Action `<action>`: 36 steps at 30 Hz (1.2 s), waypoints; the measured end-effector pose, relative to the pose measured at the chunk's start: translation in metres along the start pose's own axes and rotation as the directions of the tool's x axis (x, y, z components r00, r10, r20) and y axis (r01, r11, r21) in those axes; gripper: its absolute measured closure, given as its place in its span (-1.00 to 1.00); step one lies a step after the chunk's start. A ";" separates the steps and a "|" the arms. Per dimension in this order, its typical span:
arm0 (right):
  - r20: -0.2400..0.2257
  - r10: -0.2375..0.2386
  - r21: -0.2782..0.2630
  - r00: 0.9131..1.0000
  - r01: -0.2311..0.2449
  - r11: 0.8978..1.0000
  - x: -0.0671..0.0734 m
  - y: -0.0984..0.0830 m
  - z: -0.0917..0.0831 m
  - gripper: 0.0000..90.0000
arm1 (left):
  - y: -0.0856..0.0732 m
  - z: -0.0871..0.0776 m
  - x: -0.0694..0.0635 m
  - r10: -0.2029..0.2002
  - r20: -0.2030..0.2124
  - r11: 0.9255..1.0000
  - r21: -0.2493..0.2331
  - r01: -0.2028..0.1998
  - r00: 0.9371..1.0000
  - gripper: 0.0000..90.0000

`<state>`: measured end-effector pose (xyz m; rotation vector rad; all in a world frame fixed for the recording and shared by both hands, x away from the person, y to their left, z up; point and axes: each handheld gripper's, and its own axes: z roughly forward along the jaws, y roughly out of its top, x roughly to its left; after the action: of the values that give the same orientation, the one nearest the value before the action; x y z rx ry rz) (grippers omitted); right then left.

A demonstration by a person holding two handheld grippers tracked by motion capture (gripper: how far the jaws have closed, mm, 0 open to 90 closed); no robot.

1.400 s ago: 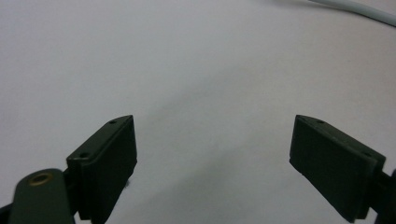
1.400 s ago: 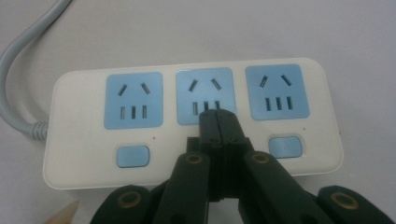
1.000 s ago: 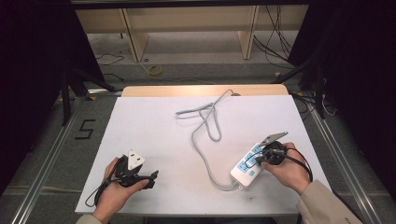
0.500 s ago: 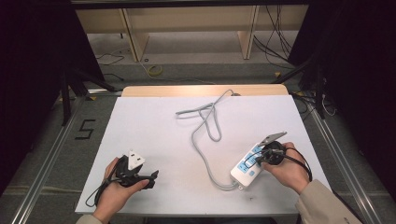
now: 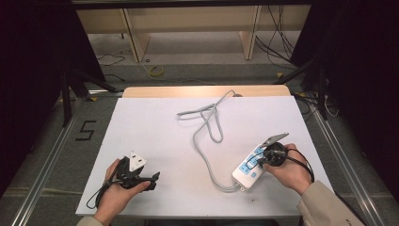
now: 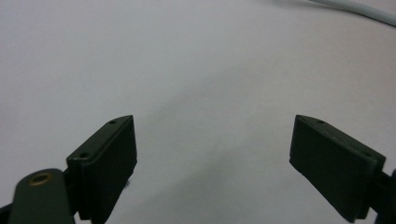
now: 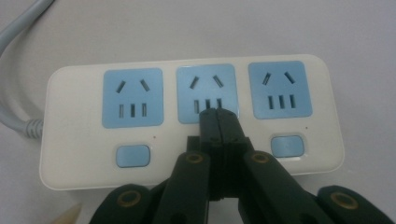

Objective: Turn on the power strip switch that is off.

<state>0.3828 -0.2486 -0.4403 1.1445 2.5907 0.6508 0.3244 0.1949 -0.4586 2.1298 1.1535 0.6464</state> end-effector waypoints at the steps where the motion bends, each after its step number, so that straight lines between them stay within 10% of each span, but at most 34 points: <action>1: 0.002 0.001 0.000 1.000 -0.001 1.000 0.000 0.000 0.000 1.00 | 0.000 0.000 0.000 0.000 -0.001 1.000 -0.001 0.000 1.000 -0.68; 36: -0.003 0.017 -0.016 1.000 -0.017 1.000 -0.001 -0.002 -0.001 1.00 | 0.000 0.001 0.000 -0.002 0.002 1.000 0.001 0.002 1.000 -0.68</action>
<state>0.3816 -0.2505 -0.4408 1.1630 2.5758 0.6768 0.3250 0.1942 -0.4590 2.1300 1.1549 0.6429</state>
